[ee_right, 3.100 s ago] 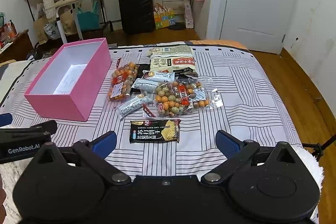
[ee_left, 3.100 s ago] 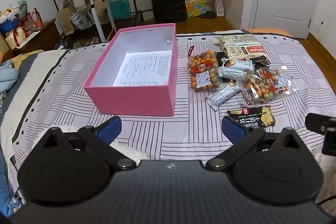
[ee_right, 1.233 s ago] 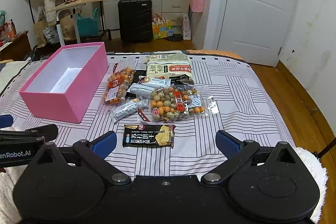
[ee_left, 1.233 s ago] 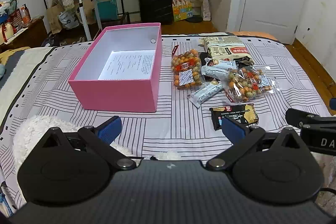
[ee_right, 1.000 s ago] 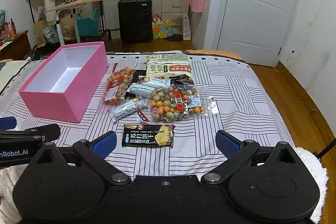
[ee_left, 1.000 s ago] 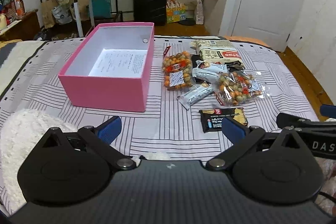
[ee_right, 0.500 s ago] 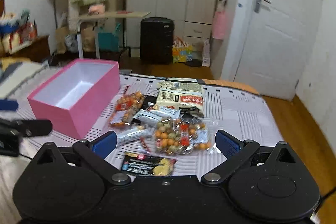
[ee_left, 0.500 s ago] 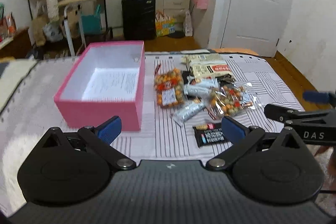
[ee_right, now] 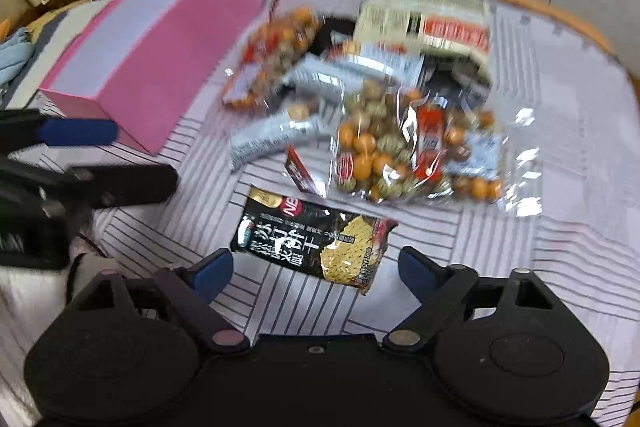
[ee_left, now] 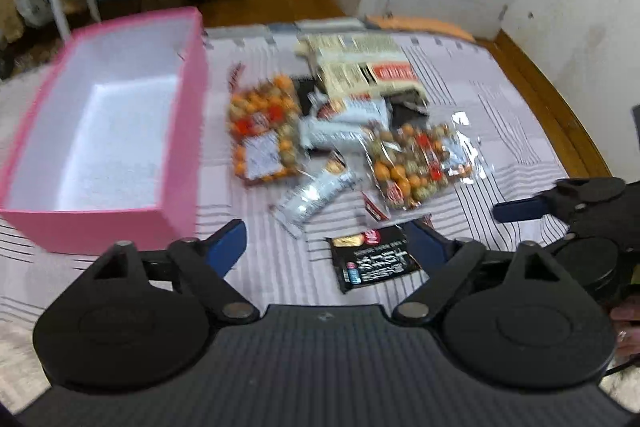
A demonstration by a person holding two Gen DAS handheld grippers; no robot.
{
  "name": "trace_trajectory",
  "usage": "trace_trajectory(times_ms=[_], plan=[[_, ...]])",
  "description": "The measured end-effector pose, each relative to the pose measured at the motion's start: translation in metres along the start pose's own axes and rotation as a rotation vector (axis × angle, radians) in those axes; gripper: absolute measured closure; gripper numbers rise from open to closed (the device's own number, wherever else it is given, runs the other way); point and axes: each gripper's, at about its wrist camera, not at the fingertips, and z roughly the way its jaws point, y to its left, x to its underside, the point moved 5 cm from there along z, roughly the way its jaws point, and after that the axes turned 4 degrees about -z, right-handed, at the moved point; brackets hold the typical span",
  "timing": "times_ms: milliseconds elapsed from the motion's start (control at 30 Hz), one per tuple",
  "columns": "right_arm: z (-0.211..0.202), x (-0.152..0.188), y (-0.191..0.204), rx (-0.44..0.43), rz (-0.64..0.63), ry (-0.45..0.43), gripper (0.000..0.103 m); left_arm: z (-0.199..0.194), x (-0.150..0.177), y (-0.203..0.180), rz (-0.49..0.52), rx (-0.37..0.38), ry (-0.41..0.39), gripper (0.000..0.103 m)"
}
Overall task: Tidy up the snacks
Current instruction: 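Grasp the black NB cracker packet with the left gripper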
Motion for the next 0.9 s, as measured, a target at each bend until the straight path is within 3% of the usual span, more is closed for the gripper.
trace_trajectory(times_ms=[167, 367, 500, 600, 667, 900], plan=[[0.034, 0.005, -0.006, -0.035, 0.033, 0.106, 0.016, 0.055, 0.011, 0.004, -0.064, 0.064, 0.098, 0.030], [0.055, 0.009, -0.017, -0.014, 0.102, 0.177, 0.016, 0.092, 0.032, 0.013, -0.161, 0.162, 0.169, 0.043], [0.062, 0.005, -0.016, 0.005, 0.086, 0.174, 0.013, 0.103, 0.035, 0.016, -0.184, 0.211, 0.154, 0.050], [0.065, 0.002, -0.011, 0.001, 0.058, 0.166, 0.014, 0.111, 0.041, 0.019, -0.240, 0.274, 0.187, 0.060], [0.068, 0.000, -0.009, 0.014, 0.048, 0.164, 0.016, 0.120, 0.045, 0.022, -0.263, 0.277, 0.207, 0.068], [0.061, 0.000, -0.007, 0.014, 0.027, 0.151, 0.021, 0.122, 0.049, 0.022, -0.268, 0.269, 0.194, 0.070]])
